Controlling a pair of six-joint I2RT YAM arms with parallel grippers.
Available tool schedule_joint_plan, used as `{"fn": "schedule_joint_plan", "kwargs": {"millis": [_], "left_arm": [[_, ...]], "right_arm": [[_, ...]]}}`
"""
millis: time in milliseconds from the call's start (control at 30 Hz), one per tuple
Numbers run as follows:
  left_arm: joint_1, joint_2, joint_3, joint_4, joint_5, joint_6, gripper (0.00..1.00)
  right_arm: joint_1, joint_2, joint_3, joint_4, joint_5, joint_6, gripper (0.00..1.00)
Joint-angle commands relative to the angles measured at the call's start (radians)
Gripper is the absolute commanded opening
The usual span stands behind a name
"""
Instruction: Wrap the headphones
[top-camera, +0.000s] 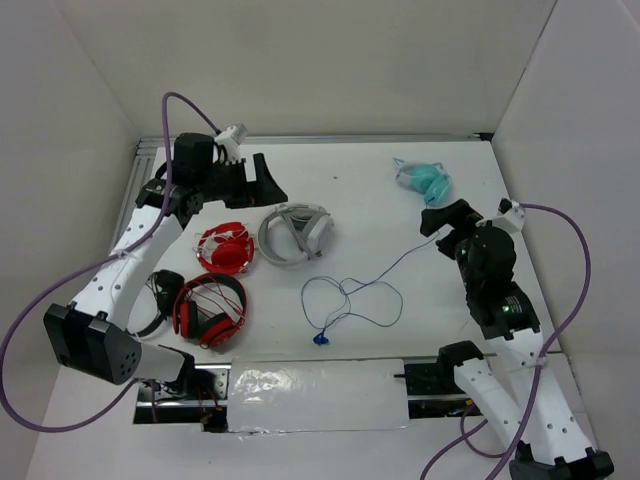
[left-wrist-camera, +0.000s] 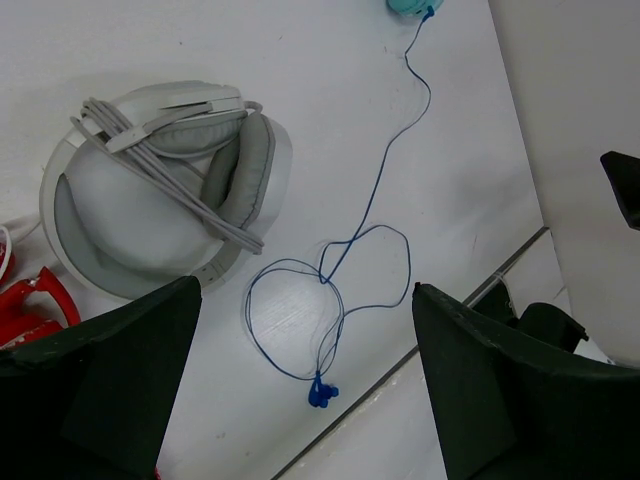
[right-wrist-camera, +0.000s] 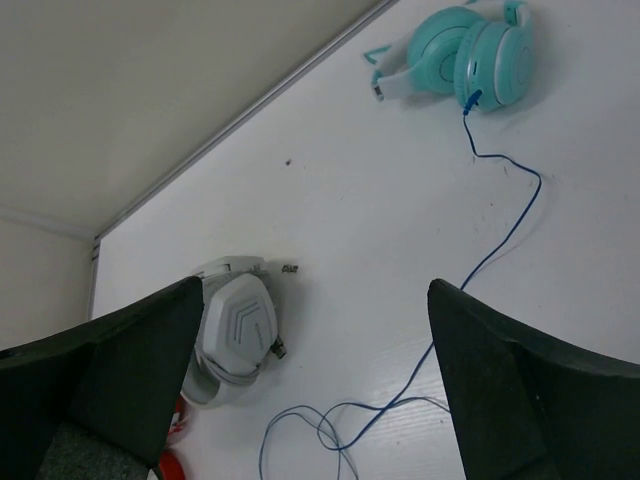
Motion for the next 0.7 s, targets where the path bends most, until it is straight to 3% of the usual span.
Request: {"fn": "schedule_joint_plan", "kwargs": {"millis": [0, 400, 467, 667], "left_arm": [[-0.005, 0.02, 0.062, 0.015, -0.002, 0.014, 0.99], [-0.005, 0.087, 0.126, 0.005, -0.005, 0.037, 0.99], [-0.005, 0.098, 0.146, -0.002, -0.008, 0.044, 0.99], [-0.005, 0.093, 0.149, -0.019, -0.06, 0.066, 0.99]], "right_arm": [[0.0, -0.014, 0.018, -0.015, 0.005, -0.029, 1.0], [0.0, 0.081, 0.046, -0.061, 0.08, -0.086, 1.0], [0.001, 0.111, 0.052, -0.045, 0.071, -0.154, 1.0], [0.001, 0.381, 0.219, -0.11, 0.153, -0.282, 1.0]]}}
